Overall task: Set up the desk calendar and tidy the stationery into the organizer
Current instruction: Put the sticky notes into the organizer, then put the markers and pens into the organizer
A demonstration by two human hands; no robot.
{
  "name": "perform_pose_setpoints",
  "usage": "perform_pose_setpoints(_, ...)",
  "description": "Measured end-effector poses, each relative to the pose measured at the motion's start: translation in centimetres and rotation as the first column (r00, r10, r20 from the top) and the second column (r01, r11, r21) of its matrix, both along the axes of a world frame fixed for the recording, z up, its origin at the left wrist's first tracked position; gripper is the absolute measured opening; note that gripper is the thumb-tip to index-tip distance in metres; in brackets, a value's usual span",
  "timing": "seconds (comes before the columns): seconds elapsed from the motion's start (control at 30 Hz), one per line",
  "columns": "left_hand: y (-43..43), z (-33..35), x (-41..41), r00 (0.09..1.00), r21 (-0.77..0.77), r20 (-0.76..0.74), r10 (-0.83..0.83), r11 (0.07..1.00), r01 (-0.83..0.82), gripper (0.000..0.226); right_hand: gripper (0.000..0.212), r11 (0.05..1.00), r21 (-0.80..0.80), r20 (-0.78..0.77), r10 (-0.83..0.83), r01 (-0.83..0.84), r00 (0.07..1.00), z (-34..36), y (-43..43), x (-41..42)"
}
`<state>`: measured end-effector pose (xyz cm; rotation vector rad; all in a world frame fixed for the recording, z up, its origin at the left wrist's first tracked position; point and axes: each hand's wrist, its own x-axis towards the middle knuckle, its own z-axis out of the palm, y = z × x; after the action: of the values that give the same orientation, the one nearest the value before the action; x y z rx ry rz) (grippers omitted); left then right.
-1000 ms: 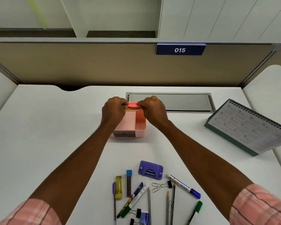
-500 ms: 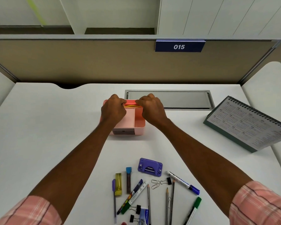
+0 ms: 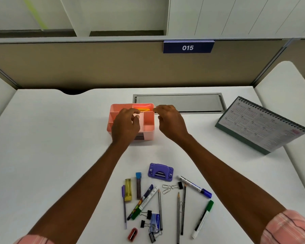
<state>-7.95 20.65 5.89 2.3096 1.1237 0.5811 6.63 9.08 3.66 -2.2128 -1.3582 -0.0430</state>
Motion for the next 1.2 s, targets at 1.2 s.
perform_pose_setpoints(1.2,-27.7,-6.8,-7.5,0.919,-0.383,0.015,-0.393,0.847,0.368,0.029,0.022,0.913,-0.317,-0.093,-0.298,0.256,0.95,-7.5,-28.3,-9.6)
